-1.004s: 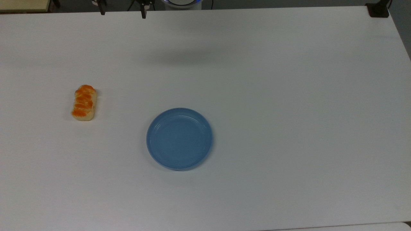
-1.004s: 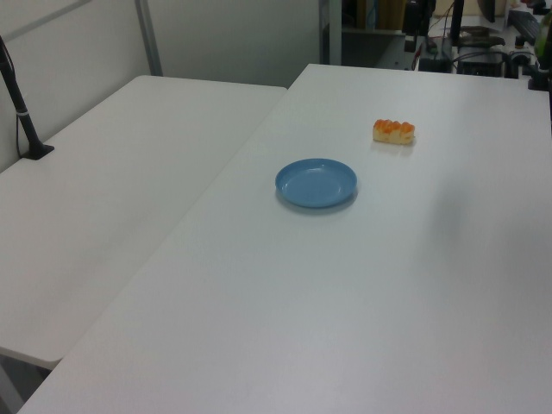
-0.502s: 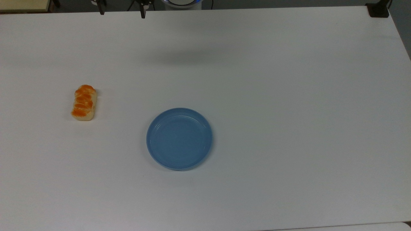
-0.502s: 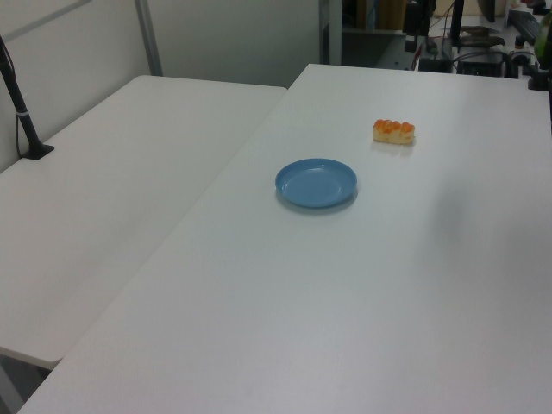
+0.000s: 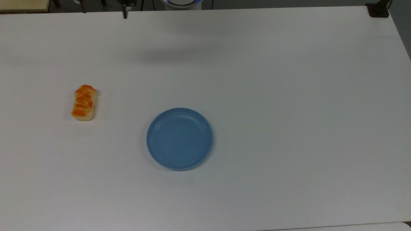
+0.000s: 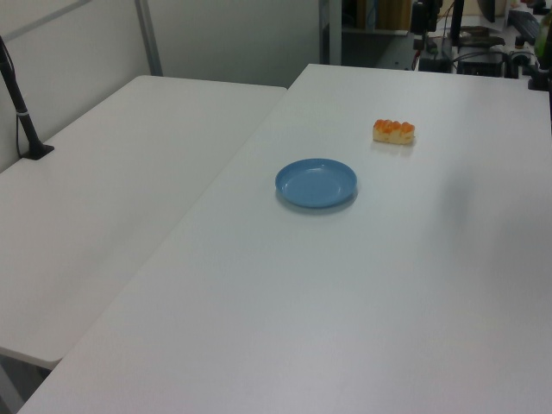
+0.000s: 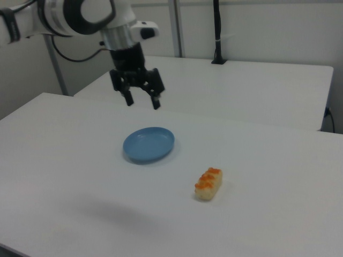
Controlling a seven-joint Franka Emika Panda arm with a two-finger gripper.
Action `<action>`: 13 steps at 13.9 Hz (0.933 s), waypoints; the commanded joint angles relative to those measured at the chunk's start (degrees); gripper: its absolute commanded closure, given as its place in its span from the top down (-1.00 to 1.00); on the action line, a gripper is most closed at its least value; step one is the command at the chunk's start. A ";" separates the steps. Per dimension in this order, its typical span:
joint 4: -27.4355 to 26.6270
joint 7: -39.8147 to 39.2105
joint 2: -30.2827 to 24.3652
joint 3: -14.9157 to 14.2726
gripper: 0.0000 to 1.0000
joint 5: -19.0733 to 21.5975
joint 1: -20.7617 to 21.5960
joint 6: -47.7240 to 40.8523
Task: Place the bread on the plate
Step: 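Move the gripper down over the bread roll and close on it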
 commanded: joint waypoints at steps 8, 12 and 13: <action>-2.16 -10.59 15.56 -6.63 1.00 1.91 -6.22 18.31; -4.71 -12.09 19.78 -6.54 1.00 3.85 -6.83 25.44; -4.72 -12.00 20.84 -6.54 1.00 4.46 -6.92 26.58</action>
